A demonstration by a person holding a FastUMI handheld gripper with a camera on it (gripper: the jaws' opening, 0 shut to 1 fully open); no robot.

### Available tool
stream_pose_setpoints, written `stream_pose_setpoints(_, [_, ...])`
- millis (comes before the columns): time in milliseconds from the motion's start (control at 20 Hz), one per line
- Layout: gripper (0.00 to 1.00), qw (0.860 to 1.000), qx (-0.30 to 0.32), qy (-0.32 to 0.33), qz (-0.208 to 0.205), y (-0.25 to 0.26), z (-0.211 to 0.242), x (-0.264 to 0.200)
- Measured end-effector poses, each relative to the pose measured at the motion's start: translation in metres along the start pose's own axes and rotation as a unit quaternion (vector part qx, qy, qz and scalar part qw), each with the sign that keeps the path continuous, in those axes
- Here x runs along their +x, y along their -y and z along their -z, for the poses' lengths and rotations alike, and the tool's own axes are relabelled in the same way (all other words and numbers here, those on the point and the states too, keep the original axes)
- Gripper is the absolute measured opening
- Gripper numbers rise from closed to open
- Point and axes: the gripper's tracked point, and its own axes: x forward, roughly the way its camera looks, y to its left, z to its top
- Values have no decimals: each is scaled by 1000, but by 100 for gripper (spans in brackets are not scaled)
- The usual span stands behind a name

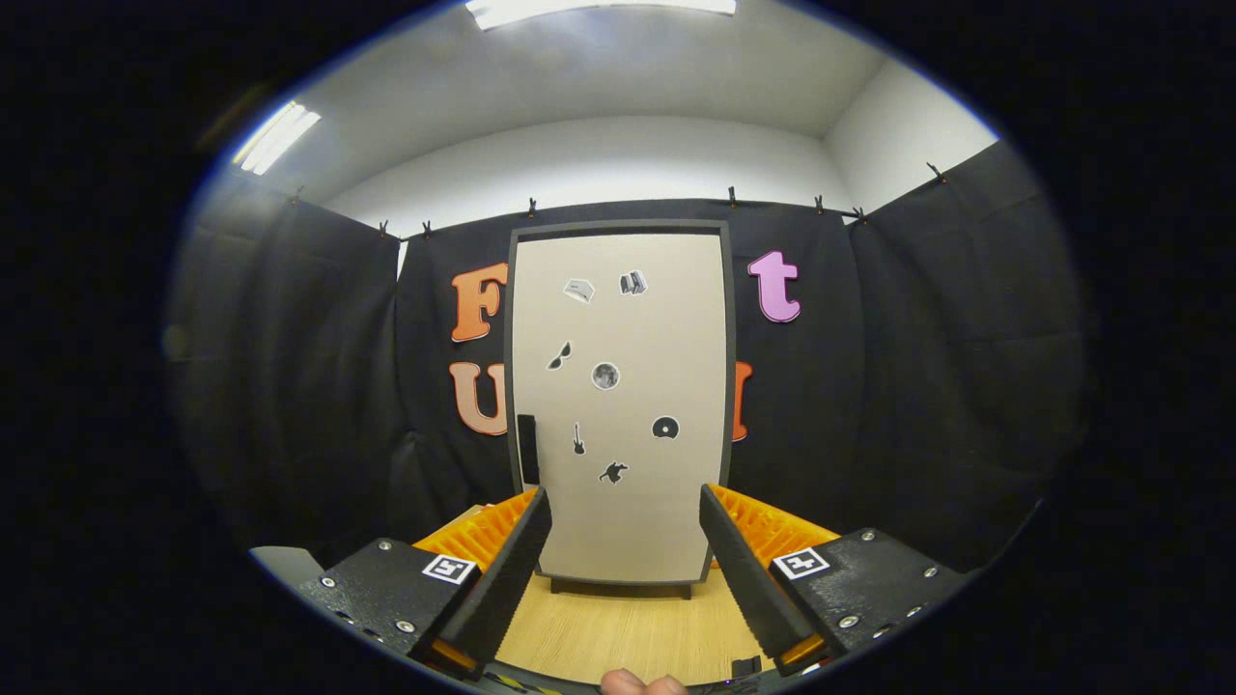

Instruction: Open the shoe cabinet door, grab the shoes and put them into the shoe cabinet, then close the shoe cabinet door.

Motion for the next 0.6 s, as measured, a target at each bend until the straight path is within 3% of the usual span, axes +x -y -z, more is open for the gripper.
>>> stream_pose_setpoints(600, [96, 1000, 2, -3, 8, 4, 7, 12])
